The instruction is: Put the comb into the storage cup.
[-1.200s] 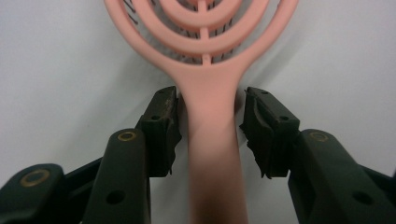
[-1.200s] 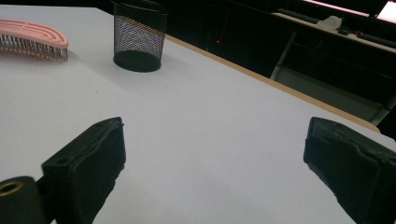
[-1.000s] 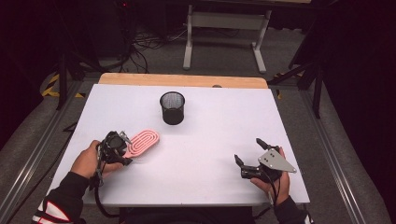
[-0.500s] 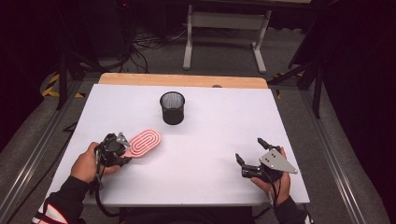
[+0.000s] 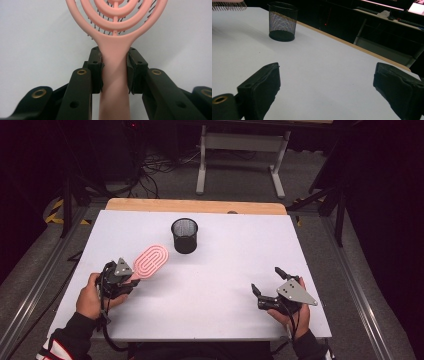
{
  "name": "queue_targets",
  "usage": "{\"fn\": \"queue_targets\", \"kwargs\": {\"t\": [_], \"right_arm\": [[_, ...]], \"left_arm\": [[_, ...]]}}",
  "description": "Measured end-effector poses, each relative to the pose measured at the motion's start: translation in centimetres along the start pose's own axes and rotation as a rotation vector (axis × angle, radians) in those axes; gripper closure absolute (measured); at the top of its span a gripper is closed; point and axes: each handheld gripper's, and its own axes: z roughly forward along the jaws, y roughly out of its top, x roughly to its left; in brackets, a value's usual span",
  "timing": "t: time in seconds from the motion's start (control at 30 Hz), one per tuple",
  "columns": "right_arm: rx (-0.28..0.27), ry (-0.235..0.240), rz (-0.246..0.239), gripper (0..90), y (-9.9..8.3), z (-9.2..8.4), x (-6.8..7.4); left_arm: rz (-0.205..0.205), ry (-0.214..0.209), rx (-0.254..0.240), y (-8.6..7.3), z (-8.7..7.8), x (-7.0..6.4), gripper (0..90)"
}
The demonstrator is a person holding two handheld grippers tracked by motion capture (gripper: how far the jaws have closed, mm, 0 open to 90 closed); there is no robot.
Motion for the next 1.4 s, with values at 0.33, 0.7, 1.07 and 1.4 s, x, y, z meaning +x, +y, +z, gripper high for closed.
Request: {"fn": "queue_targets", "kwargs": {"t": [0.33, 0.7, 1.07, 1.4], "right_arm": [[-0.017, -0.004, 0.016, 8.2, 0.5, 0.3, -0.1], [-0.044, -0.003, 0.012, 8.2, 2.1, 1.4, -0.1], [-0.037, 0.036, 0.010, 5.5, 3.7, 3.0, 0.5], [-0.086, 0.141, 0.035, 3.6, 6.0, 4.6, 2.2]], "left_arm": [[0.022, 0.035, -0.173, -0.2, -0.8, -0.5, 69.8], [0.005, 0.065, -0.260, -0.3, -1.4, -0.7, 69.8], [0.003, 0.089, -0.360, 0.2, -1.9, -1.4, 69.8], [0.023, 0.075, -0.429, 1.2, -1.5, -2.9, 69.8]]}}
